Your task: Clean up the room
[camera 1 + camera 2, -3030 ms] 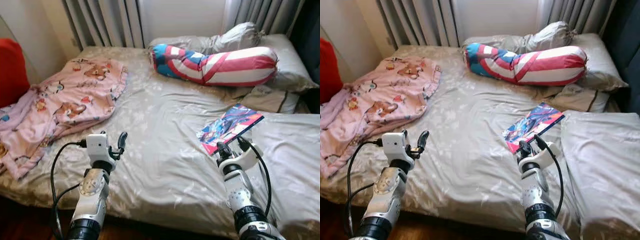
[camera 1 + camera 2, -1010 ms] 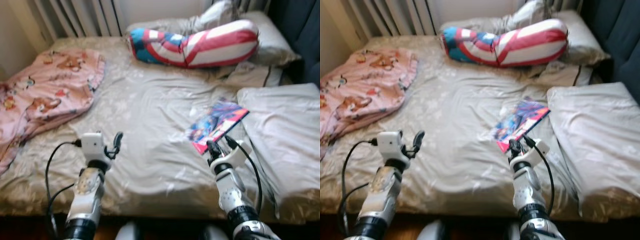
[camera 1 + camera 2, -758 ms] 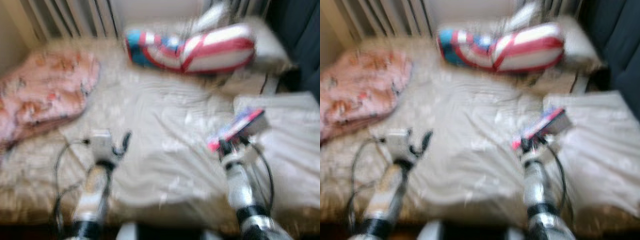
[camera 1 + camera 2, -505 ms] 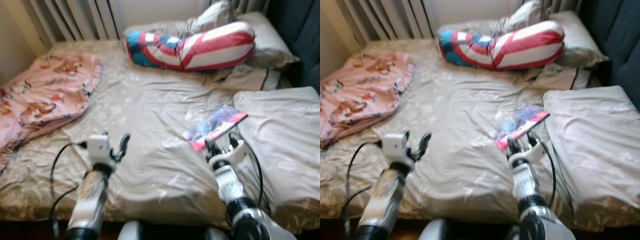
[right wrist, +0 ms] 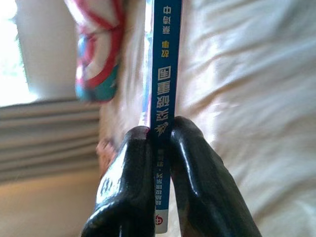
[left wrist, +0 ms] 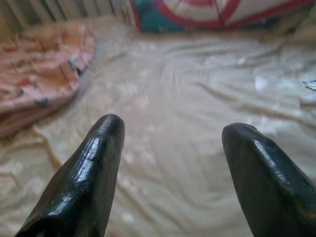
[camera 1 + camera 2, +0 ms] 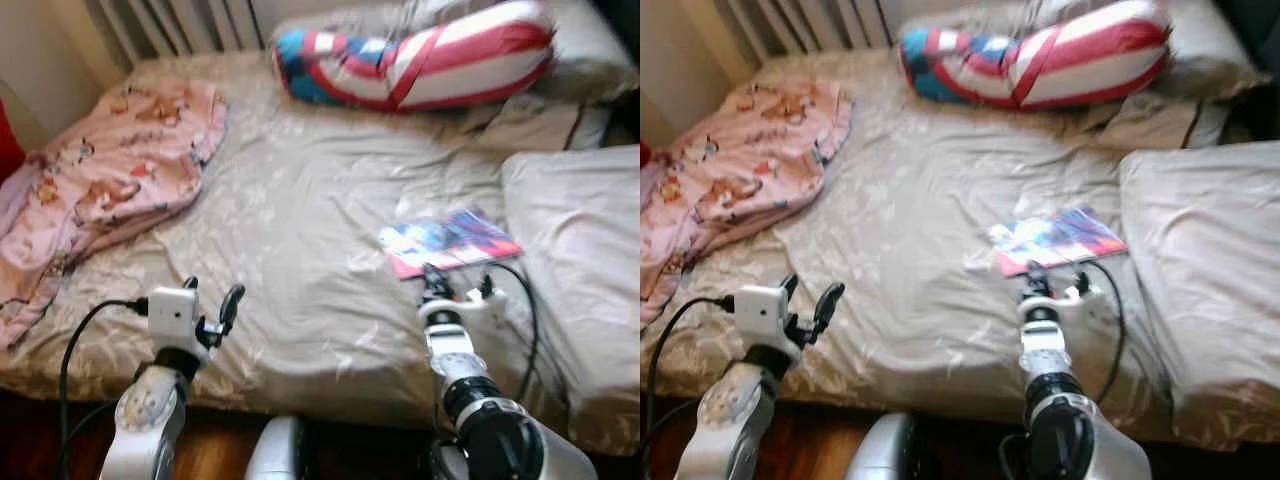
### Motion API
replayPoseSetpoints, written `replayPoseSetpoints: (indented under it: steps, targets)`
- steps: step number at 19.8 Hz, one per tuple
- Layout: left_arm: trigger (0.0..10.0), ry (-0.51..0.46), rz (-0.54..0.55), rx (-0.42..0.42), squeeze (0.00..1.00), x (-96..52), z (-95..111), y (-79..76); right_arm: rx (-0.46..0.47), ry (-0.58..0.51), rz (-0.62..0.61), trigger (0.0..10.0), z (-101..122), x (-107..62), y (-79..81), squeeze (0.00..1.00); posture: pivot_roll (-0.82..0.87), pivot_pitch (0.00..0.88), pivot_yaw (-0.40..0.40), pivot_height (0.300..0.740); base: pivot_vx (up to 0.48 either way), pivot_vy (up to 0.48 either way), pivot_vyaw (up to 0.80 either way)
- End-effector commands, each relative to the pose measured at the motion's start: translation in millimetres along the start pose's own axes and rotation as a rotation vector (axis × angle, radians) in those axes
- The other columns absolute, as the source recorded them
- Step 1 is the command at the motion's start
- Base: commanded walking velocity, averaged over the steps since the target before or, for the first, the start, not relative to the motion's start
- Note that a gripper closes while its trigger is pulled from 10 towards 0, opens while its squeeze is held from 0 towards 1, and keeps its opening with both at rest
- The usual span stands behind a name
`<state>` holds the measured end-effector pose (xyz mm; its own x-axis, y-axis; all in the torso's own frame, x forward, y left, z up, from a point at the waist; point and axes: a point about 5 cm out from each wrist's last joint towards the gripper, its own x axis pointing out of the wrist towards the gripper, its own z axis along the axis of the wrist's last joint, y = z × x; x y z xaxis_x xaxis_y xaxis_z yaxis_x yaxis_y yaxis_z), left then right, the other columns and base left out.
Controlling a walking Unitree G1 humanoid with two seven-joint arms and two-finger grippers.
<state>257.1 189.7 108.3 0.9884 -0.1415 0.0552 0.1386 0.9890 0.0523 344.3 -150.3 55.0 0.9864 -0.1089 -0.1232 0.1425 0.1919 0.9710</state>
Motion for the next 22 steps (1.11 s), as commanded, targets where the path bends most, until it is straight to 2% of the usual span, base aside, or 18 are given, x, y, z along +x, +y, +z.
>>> replayPoseSetpoints:
  steps: [1, 4, 8, 11, 12, 15, 18, 20, 22]
  targets:
    - [10.0, 0.016, -0.010, 0.020, 0.00, -5.5, 2.5, 0.6, 0.009, -0.016, -0.015, 10.0, -2.2, -3.4, -5.2, 0.00, 0.23, 0.231, 0.136, 0.642, 0.000, 0.000, 0.00]
    - [10.0, 0.034, -0.018, 0.040, 0.00, -15.3, 9.1, 1.6, 0.062, -0.068, -0.074, 10.0, 4.4, -9.3, -18.8, 0.00, 0.25, 0.255, 0.140, 0.642, 0.000, 0.000, 0.00]
    - [10.0, 0.061, -0.021, 0.045, 0.00, -23.4, 7.8, 1.2, 0.003, -0.039, -0.188, 10.0, 0.1, -25.4, -44.9, 0.00, 0.25, 0.264, 0.139, 0.642, 0.000, 0.000, 0.00]
    - [10.0, 0.073, -0.047, 0.062, 0.00, -24.6, 9.6, -3.4, 0.022, -0.038, -0.265, 10.0, -3.1, -33.2, -56.7, 0.00, 0.25, 0.266, 0.143, 0.642, 0.000, 0.000, 0.00]
    - [10.0, 0.074, -0.047, 0.059, 0.00, -24.9, 10.3, -3.8, -0.002, -0.026, -0.337, 10.0, -3.1, -37.1, -63.7, 0.00, 0.25, 0.264, 0.142, 0.642, 0.000, 0.000, 0.00]
    - [10.0, 0.078, -0.043, 0.062, 0.00, -25.6, 10.6, -2.4, 0.003, -0.023, -0.356, 10.0, -2.7, -36.4, -63.7, 0.00, 0.25, 0.265, 0.143, 0.642, 0.000, 0.000, 0.00]
    - [10.0, 0.086, -0.044, 0.068, 0.00, -27.2, 10.9, -2.2, 0.004, 0.009, -0.357, 10.0, -9.0, -31.0, -55.9, 0.00, 0.26, 0.268, 0.143, 0.642, 0.000, 0.000, 0.00]
    - [10.0, 0.088, -0.047, 0.073, 0.00, -27.7, 11.6, -2.1, 0.039, 0.014, -0.367, 10.0, -11.4, -29.5, -53.9, 0.00, 0.26, 0.268, 0.143, 0.642, 0.000, 0.000, 0.00]
    - [10.0, 0.092, -0.043, 0.077, 0.00, -29.2, 11.7, 0.0, 0.128, 0.010, -0.341, 10.0, -14.4, -26.4, -48.8, 0.00, 0.27, 0.270, 0.143, 0.642, 0.000, 0.000, 0.00]
